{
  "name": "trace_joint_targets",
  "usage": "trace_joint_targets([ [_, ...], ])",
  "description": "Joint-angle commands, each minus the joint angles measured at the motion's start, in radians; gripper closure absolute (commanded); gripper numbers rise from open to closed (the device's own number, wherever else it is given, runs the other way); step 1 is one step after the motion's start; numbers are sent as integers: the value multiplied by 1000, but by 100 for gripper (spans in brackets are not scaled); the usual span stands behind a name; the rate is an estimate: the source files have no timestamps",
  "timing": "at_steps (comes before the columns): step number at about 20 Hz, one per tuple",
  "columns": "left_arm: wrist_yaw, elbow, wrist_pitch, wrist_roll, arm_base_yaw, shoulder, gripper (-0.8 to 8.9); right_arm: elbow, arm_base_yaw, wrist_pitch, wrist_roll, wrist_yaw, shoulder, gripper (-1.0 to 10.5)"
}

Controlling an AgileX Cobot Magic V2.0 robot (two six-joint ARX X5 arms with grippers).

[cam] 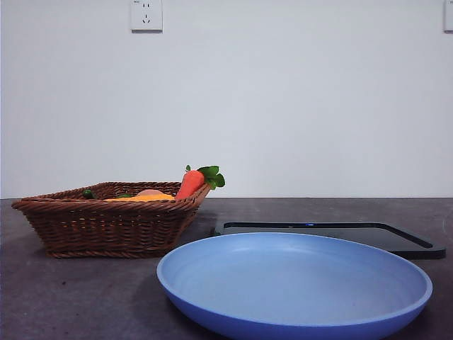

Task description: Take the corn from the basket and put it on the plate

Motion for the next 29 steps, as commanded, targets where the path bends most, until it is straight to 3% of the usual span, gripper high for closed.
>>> trace_joint_targets([
  [1,36,55,-11,-31,2,6,809,69,3,-27,54,-5,0,945],
  [6,94,150,-86,-31,2,34,809,215,3,-170,45,-4,20,945],
  [10,143,243,-144,-13,2,92,809,337,3,-303,-23,-5,88,945],
  [16,226,400,-259,92,2,241,809,501,3,-493,-143,-98,254,945],
  [21,327,514,-388,219,2,383,809,621,6,-658,-276,-225,421,945],
  [29,452,609,-543,340,-9,552,810,766,52,-890,-415,-267,636,945],
])
